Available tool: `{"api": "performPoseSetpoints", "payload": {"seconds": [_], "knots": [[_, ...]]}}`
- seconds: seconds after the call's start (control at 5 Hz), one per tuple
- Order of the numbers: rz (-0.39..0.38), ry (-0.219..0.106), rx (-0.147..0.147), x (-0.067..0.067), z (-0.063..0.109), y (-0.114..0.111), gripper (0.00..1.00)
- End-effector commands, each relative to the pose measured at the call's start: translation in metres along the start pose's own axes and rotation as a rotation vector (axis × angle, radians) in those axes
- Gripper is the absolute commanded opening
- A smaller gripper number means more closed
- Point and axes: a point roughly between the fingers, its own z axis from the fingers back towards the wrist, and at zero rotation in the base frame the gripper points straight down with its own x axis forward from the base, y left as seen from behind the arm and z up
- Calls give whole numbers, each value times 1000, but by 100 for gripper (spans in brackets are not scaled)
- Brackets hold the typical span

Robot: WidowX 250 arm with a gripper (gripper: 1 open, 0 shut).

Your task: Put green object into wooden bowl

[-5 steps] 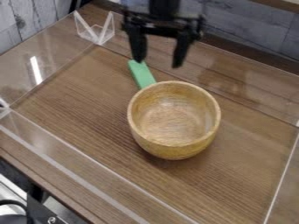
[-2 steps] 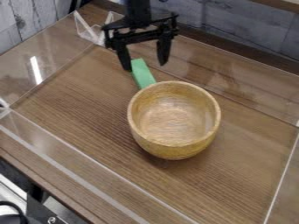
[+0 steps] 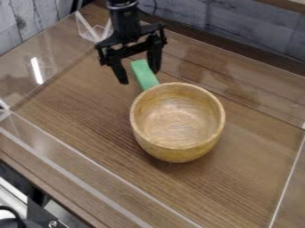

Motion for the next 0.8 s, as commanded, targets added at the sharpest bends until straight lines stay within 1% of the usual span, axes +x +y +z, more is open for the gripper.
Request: {"api": "performPoseSetpoints", "payload": {"seconds": [0.0,0.2,0.4,0.6], "knots": [[60,-49,-49,6,4,-15,100],[90,-65,-69,5,-2,-29,100],[152,-90,-96,16,-2,-28,100],[208,-121,-110,28,0,-24,100]]}}
